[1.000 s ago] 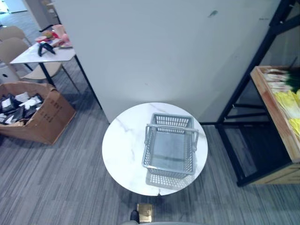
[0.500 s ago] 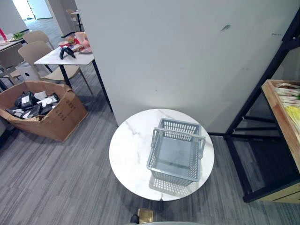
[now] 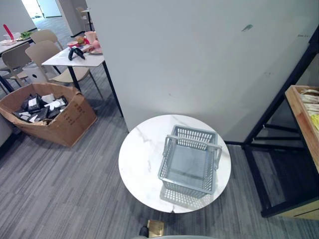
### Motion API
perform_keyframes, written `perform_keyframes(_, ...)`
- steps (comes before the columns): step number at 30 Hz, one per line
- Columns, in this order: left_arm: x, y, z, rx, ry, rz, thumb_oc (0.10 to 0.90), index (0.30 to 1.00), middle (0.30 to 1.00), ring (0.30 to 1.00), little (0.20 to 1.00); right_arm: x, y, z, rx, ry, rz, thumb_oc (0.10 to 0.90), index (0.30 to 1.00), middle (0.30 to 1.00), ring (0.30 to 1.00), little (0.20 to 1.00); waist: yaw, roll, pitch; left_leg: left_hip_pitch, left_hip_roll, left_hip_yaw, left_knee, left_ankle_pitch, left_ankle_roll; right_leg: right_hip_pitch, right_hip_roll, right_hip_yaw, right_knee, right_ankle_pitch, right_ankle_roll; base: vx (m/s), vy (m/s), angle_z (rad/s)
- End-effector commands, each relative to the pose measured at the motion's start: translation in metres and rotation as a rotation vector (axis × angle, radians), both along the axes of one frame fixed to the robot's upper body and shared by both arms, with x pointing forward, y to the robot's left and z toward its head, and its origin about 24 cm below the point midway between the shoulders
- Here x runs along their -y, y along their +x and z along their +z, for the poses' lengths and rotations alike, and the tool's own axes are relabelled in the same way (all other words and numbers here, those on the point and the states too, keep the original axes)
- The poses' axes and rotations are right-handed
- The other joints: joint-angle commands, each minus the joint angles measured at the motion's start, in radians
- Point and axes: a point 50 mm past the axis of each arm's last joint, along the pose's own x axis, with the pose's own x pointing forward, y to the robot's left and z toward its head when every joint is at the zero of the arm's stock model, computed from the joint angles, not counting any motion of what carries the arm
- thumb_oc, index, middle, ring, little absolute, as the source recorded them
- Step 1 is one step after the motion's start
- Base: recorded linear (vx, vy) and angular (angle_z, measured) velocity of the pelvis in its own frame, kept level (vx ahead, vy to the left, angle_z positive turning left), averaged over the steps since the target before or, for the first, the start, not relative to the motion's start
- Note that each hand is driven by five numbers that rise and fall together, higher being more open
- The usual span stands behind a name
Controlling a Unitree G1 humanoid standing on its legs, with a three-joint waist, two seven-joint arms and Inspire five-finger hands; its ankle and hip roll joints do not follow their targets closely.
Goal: Get the vegetables into the basket
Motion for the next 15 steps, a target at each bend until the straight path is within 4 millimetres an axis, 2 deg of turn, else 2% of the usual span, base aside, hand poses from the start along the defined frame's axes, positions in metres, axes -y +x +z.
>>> perform_keyframes(1, 0.0194, 0.0764, 0.0067, 0.231, -0.079, 0.004, 0.900, 1.000, 1.000, 1.000, 1.000, -0.0193, 0.0450, -0.0031, 0.120, 0.061, 0.022, 0.900, 1.000, 1.000, 1.000, 1.000, 0.015, -0.057, 0.076, 0.043, -0.018, 0.011, 0.001, -0.033, -0.015, -0.051, -0.051, 0.021, -0.001, 0.095, 0.023, 0.01, 0.013, 0.03)
perform_keyframes(15, 0.0214, 0.0780, 0.0069, 0.238, -0.086, -0.002, 0.900, 1.000, 1.000, 1.000, 1.000, -0.0149, 0.0442, -0.0021, 0.116, 0.050, 0.023, 0.900, 1.000, 1.000, 1.000, 1.000, 0.015, -0.048, 0.079, 0.043, -0.018, 0.012, 0.001, -0.035, -0.013, -0.050, -0.052, 0.017, -0.001, 0.089, 0.023, 0.00, 0.001, 0.02)
